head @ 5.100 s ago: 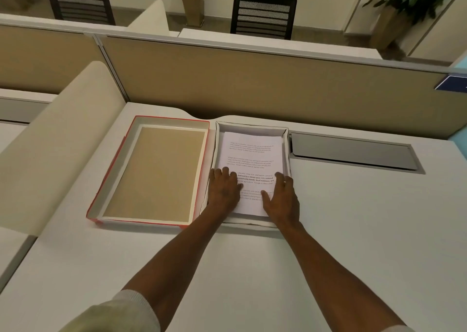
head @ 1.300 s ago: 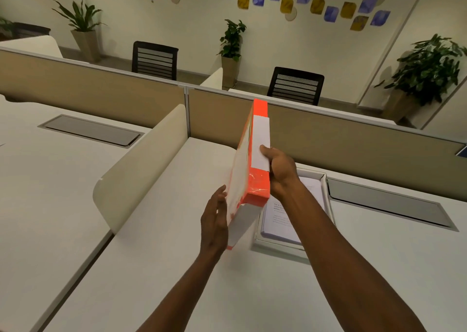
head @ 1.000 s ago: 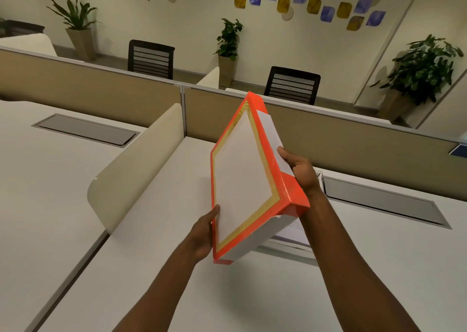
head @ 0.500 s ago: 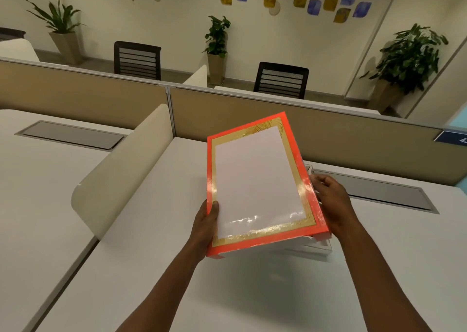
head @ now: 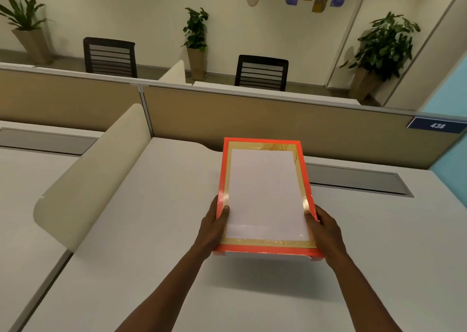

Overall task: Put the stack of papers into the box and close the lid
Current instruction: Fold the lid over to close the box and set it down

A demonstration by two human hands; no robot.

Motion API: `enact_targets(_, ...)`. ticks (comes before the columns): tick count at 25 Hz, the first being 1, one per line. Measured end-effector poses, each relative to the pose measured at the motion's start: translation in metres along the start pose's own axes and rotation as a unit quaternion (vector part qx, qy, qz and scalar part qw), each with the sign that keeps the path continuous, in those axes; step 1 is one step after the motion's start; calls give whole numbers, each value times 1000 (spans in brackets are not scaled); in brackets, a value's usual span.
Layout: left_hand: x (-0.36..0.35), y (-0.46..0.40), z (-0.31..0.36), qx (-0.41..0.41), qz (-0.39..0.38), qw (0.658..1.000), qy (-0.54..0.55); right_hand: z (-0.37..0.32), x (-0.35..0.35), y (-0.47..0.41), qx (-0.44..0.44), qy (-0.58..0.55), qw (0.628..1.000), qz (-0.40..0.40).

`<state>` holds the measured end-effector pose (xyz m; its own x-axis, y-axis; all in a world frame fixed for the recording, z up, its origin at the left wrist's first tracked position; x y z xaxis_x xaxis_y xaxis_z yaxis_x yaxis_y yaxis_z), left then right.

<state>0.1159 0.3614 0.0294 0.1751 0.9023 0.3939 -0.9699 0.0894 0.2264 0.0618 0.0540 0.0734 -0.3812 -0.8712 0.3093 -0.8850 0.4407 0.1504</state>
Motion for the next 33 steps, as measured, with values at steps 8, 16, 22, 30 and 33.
enact_targets(8, -46, -21, -3, 1, -12, 998, -69, 46, 15, -13, -22, 70, 997, 12)
enact_targets(16, -41, -34, -11, 19, 29, 996, -80, 52, -5, -40, -32, 72, 996, -32)
enact_targets(22, -41, -49, -13, 23, 20, 994, -102, 60, -13, -55, -34, 74, 996, -32)
enact_targets(30, -43, -68, -1, -6, 28, 993, -113, 67, -16, -66, -46, 71, 996, -27)
enact_targets(33, -44, -71, -10, 8, 31, 994, -102, 69, -20, -76, -38, 86, 995, -38)
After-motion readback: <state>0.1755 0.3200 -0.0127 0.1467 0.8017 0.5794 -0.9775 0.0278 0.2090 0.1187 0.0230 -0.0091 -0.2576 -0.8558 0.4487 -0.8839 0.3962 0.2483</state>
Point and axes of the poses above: each hand's wrist, its own y-axis away from the middle knuckle, its own x-axis out of the back of the hand, z = x × y, the point moved 7 cm from there along -y, towards the middle knuckle, and after that the axes turned 11 degrees about -y, right-handed, at the moved point
